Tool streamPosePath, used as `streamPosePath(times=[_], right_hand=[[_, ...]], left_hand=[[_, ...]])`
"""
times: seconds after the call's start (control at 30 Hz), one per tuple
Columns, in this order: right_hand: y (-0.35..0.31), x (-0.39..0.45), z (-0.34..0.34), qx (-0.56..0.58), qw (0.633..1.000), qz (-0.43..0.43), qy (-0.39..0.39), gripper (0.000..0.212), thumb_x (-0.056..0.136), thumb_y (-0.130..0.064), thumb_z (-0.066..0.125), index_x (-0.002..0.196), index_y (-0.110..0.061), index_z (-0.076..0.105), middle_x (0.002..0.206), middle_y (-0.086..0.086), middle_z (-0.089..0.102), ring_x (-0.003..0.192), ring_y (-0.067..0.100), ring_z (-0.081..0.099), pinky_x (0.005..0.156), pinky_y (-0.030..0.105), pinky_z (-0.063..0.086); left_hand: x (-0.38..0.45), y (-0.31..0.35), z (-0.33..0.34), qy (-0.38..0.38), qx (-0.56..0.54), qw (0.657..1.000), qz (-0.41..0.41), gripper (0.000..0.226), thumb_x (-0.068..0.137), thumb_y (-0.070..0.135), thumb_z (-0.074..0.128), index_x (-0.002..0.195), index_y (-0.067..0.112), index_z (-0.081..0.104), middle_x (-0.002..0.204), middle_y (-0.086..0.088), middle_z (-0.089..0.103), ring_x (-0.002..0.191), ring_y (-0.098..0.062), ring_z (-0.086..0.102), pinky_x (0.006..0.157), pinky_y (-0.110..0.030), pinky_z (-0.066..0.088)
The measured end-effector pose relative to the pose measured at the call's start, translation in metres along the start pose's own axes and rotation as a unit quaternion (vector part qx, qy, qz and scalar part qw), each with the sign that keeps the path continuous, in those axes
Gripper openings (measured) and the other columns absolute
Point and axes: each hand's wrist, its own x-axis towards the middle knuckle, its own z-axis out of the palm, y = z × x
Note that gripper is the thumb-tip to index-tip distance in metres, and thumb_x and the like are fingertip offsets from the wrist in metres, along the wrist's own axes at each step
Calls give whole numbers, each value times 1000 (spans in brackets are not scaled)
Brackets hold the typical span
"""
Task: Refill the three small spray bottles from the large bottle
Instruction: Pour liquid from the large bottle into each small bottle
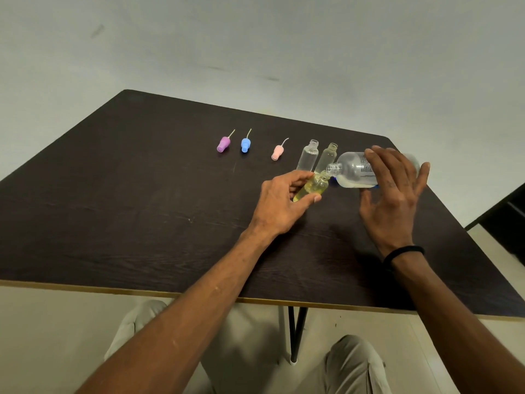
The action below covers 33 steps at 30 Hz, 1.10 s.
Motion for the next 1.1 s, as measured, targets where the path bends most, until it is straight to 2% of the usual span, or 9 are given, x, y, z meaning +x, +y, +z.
streamPosePath(times=[0.23, 0.37, 0.53, 0.77, 0.93, 1.1], right_hand=[[0, 0, 0, -2, 1000, -3, 1, 74, 81, 11, 75, 150, -13, 58, 154, 5, 57, 150, 26, 44, 126, 72, 8], [0, 0, 0, -2, 1000, -6, 0, 74, 81, 11, 75, 150, -14, 58, 154, 5, 56, 150, 26, 43, 125, 73, 9], [1, 1, -1, -1, 1000, -7, -2, 74, 82, 10, 75, 150, -14, 58, 154, 6, 56, 150, 26, 44, 125, 74, 9], [-1, 1, -1, -2, 1000, -7, 1, 72, 83, 9, 74, 149, -14, 59, 154, 5, 57, 150, 26, 45, 124, 75, 10], [1, 2, 0, -7, 1000, -8, 2, 72, 83, 9, 74, 149, -13, 59, 154, 5, 57, 150, 26, 45, 124, 74, 10], [1, 2, 0, -9, 1000, -10, 1, 73, 82, 10, 73, 150, -14, 59, 154, 4, 57, 150, 25, 45, 124, 74, 11]], left_hand=[[0, -1, -1, -5, 4, 1000, 2, 50, 87, 22, 87, 134, 18, 70, 122, 4, 76, 109, 0, 68, 92, -11, 54], [0, -1, -1, -6, 5, 1000, 1, 50, 87, 21, 86, 134, 18, 70, 122, 4, 76, 101, 10, 65, 88, -5, 50], [0, -2, -1, -8, 4, 1000, 2, 51, 87, 23, 86, 135, 19, 69, 124, 3, 75, 110, 1, 67, 91, -7, 52], [1, -2, -1, -4, 2, 1000, 2, 50, 86, 23, 87, 133, 20, 70, 121, 6, 75, 104, 5, 66, 89, -7, 52], [1, -3, 0, -2, -5, 1000, 1, 49, 86, 24, 87, 132, 20, 71, 120, 6, 76, 109, -1, 69, 93, -14, 56], [1, -2, 0, -3, -7, 1000, 4, 48, 86, 23, 87, 132, 20, 71, 119, 6, 76, 108, -1, 69, 91, -11, 55]])
